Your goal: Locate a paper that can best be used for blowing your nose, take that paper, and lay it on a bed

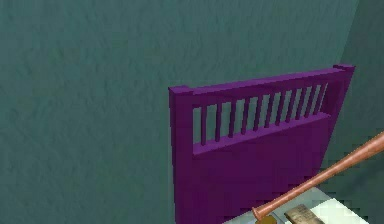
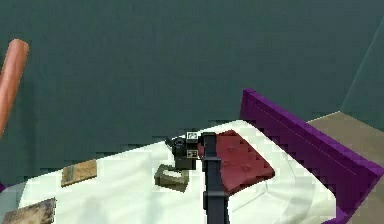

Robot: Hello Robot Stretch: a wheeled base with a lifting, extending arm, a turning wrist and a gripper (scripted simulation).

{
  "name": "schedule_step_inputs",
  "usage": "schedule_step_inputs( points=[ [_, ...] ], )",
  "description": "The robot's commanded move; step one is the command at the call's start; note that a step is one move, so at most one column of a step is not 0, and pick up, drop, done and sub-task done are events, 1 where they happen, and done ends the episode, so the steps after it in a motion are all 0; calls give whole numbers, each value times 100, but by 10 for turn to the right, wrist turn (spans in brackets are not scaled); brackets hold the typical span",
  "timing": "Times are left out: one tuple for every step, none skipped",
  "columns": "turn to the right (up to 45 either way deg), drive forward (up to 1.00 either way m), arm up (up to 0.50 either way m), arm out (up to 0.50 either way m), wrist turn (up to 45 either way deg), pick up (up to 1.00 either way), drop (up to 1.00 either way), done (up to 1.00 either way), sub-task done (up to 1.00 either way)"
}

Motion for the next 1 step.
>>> schedule_step_inputs(
  points=[
    [0, 0, 0, 0, 0, 0, 0, 100, 0]
  ],
)
